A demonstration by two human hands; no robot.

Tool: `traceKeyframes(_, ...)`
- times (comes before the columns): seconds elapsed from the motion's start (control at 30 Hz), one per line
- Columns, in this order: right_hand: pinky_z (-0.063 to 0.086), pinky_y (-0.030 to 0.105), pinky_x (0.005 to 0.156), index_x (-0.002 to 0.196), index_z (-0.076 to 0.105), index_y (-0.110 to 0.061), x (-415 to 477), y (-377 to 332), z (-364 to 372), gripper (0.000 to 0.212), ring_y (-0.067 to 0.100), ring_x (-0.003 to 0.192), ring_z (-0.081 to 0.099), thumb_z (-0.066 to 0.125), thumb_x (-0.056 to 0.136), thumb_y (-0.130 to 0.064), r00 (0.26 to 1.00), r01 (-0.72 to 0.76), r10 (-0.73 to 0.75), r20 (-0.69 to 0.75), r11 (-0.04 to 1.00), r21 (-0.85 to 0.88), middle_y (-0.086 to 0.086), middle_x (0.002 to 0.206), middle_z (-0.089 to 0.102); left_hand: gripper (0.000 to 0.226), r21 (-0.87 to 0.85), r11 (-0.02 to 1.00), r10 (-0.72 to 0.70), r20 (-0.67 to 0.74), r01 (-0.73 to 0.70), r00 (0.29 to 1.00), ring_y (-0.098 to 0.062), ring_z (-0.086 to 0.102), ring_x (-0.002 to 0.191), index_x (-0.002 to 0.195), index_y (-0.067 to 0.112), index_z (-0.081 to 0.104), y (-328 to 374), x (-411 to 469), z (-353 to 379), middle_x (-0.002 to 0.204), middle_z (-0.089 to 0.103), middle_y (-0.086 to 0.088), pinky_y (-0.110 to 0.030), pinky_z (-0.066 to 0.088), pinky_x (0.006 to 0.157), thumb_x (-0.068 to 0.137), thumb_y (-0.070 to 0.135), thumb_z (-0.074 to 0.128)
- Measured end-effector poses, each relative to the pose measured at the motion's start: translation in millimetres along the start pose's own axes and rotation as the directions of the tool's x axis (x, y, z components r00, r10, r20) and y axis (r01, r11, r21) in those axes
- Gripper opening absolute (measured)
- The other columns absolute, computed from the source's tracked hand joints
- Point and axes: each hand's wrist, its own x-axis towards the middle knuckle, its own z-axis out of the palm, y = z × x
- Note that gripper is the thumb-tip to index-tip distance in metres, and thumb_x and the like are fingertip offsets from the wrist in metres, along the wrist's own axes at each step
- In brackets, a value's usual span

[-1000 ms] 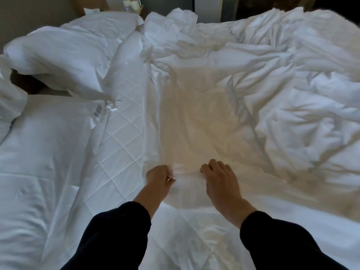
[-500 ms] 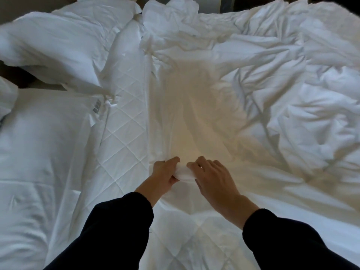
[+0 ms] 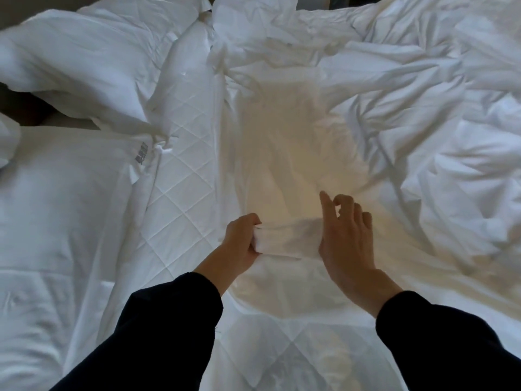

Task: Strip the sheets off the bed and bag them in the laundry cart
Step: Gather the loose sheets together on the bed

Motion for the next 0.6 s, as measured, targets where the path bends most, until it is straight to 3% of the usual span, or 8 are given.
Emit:
traceKeyframes(0.07,0.039,0.039,0.073,0.111,0.061,-0.006,-0.4,-10.0,-0.5,0.064,0.033,0.083,0.054,0.073,0.049,0.005,0.986,0.166,-0.164,-0.034,0.983,0.082,0.016,0.104,0.055,0.007,-0.028,1.000,0.013,0.130,-0.010,0.991,-0.025,0.052,0.066,0.069,0.007,0.052,4.8,-4.2,-1.9,0.072,0.049,-0.012,-0.032,0.046,0.061,0.075,0.004,0.049)
traceKeyframes(0.1,0.037,0.038,0.073,0.106,0.062,-0.007,-2.7,-15.0,0.2,0.055,0.031,0.082,0.054,0.073,0.054,0.003,0.969,0.245,-0.243,-0.033,0.963,0.114,0.013,0.101,0.056,0.015,-0.058,0.998,0.025,0.190,-0.015,0.981,-0.029,0.059,0.078,0.090,0.003,0.061,6.0,-4.4,-3.8,0.086,0.058,-0.018,-0.036,0.052,0.069,0.080,0.008,0.051)
traceKeyframes(0.17,0.036,0.036,0.071,0.102,0.062,-0.008,-6.1,-21.1,2.9,0.040,0.028,0.078,0.054,0.073,0.065,0.000,0.962,0.270,-0.273,-0.008,0.950,0.156,0.009,0.096,0.057,0.039,-0.116,0.993,0.033,0.262,-0.002,0.965,-0.033,0.061,0.096,0.124,-0.002,0.055,8.2,-2.0,-8.7,0.110,0.061,-0.023,-0.040,0.056,0.078,0.087,0.014,0.053)
traceKeyframes(0.23,0.035,0.036,0.069,0.099,0.062,-0.009,-5.0,-19.2,7.8,0.033,0.027,0.073,0.054,0.075,0.069,-0.005,0.979,0.197,-0.202,0.005,0.962,0.191,0.006,0.089,0.058,0.045,-0.133,0.991,0.031,0.303,0.010,0.953,-0.033,0.063,0.098,0.130,-0.002,0.052,8.0,-3.3,-9.5,0.116,0.061,-0.023,-0.039,0.057,0.077,0.090,0.018,0.057)
traceKeyframes(0.37,0.044,0.034,0.061,0.080,0.064,-0.011,-1.2,-8.1,13.2,0.041,0.027,0.064,0.056,0.090,0.048,-0.011,0.983,0.160,-0.174,0.062,0.970,0.182,0.004,0.076,0.060,0.049,-0.161,0.987,0.047,0.317,0.005,0.947,-0.027,0.066,0.104,0.123,0.003,0.058,4.4,-1.9,-5.6,0.120,0.065,-0.018,-0.036,0.057,0.087,0.086,0.034,0.062)
traceKeyframes(0.47,0.046,0.032,0.059,0.080,0.068,-0.010,-0.7,-2.6,11.8,0.027,0.027,0.063,0.057,0.084,0.059,-0.003,0.995,0.088,-0.097,0.031,0.971,0.223,0.005,0.081,0.062,0.054,-0.157,0.985,0.106,0.185,-0.077,0.977,-0.029,0.067,0.103,0.119,0.002,0.059,0.7,-3.0,-0.7,0.114,0.068,-0.017,-0.041,0.055,0.090,0.076,0.033,0.069)
traceKeyframes(0.53,0.044,0.029,0.056,0.083,0.070,-0.010,-0.1,-2.4,9.5,0.022,0.026,0.059,0.057,0.077,0.067,0.003,0.999,0.044,-0.046,0.000,0.967,0.252,0.004,0.076,0.061,0.050,-0.049,0.990,0.134,-0.035,-0.135,0.990,-0.029,0.068,0.098,0.116,0.002,0.058,-2.9,-2.0,2.1,0.109,0.069,-0.014,-0.041,0.056,0.086,0.076,0.027,0.078)
traceKeyframes(0.6,0.044,0.030,0.056,0.083,0.069,-0.011,2.5,-6.4,3.0,0.015,0.030,0.061,0.060,0.070,0.075,0.001,0.997,-0.070,0.061,0.040,0.951,0.302,0.005,0.073,0.064,0.045,0.155,0.970,0.225,-0.296,-0.186,0.928,-0.023,0.062,0.095,0.113,0.007,0.052,-6.7,0.9,1.8,0.107,0.062,-0.007,-0.033,0.052,0.081,0.079,0.020,0.078)
